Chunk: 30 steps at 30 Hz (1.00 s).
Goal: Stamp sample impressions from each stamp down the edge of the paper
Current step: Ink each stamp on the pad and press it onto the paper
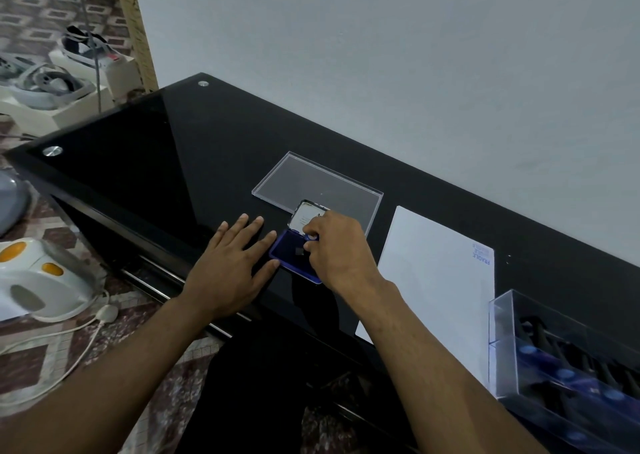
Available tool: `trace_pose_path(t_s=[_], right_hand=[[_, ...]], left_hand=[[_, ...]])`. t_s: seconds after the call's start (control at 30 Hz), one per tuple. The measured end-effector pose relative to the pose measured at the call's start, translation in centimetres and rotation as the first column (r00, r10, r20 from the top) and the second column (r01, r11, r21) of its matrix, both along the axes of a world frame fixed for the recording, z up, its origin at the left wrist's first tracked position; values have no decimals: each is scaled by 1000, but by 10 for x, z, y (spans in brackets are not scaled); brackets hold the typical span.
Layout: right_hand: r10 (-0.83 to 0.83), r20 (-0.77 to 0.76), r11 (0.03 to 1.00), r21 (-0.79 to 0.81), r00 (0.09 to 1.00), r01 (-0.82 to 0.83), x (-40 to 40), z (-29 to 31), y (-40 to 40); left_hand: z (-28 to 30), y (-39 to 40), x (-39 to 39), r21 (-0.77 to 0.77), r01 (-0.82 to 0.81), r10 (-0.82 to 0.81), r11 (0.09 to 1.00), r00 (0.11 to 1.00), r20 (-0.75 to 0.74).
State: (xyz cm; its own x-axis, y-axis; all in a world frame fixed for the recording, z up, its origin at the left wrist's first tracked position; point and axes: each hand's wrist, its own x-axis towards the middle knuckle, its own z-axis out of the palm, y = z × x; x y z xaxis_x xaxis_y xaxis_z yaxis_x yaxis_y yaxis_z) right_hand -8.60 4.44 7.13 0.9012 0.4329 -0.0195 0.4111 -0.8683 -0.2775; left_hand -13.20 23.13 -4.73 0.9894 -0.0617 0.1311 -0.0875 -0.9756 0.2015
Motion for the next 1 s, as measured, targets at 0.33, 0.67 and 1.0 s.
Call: trace_pose_path(t_s=[0.33, 0.67, 1.0], right_hand=[[-8, -26, 1000, -7, 1000, 8, 1, 2, 1], [-21, -61, 1000, 15, 998, 22, -1, 3, 0], [-25, -85, 1000, 15, 996, 27, 0, 2, 0]], left_hand=[[2, -1, 0, 5, -7, 7, 1000, 1000, -16], [3, -1, 0, 8, -8, 8, 1000, 1000, -14], [4, -2, -1, -9, -6, 6, 1000, 1000, -16]])
